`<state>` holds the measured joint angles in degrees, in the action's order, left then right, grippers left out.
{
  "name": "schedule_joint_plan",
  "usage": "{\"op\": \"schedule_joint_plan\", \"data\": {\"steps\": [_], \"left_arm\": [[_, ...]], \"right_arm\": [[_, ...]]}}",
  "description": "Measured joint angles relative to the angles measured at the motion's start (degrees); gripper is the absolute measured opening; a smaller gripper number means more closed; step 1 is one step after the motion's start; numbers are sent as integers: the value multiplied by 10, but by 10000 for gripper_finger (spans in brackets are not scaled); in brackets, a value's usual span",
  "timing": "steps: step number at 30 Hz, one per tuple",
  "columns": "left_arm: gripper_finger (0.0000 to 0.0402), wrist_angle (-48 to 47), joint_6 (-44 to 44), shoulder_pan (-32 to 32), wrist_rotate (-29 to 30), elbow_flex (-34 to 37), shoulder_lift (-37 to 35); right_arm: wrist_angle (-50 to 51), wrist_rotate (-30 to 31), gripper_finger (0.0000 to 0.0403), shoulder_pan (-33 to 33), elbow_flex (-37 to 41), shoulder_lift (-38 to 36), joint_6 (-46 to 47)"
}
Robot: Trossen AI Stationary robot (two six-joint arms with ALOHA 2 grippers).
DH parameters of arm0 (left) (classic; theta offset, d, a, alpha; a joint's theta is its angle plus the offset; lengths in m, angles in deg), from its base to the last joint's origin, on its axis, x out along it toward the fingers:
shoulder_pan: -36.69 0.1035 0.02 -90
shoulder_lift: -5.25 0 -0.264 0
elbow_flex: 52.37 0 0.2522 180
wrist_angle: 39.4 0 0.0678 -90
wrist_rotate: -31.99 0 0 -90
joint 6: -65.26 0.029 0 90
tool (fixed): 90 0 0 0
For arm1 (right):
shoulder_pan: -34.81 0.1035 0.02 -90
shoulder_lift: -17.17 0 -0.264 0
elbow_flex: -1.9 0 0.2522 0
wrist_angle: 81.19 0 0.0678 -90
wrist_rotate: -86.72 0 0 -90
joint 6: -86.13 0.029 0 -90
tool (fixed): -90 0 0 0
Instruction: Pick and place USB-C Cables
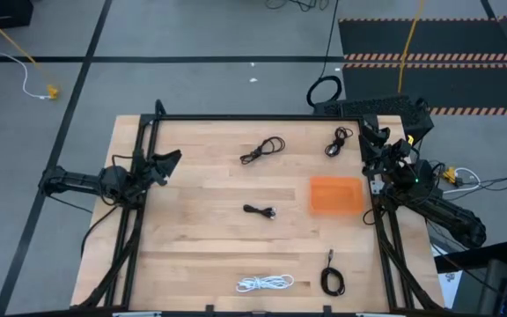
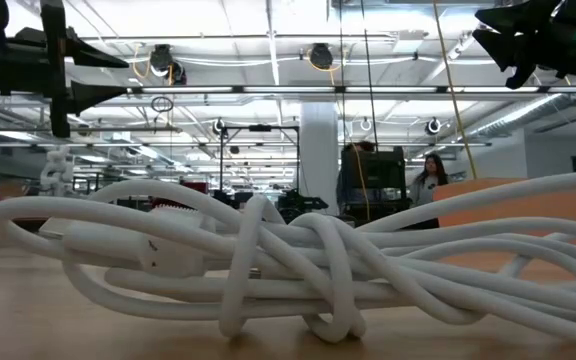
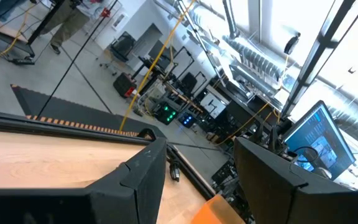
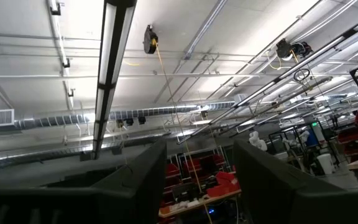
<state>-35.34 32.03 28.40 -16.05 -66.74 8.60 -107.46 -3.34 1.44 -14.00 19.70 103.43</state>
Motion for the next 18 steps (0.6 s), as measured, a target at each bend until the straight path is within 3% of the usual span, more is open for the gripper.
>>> {"op": "schedule_joint_plan", "data": {"steps": [18], "left_arm": [[191, 0, 0, 0, 0, 0, 0]], "right_arm": [[-15, 0, 177, 0, 0, 0, 0]]}}
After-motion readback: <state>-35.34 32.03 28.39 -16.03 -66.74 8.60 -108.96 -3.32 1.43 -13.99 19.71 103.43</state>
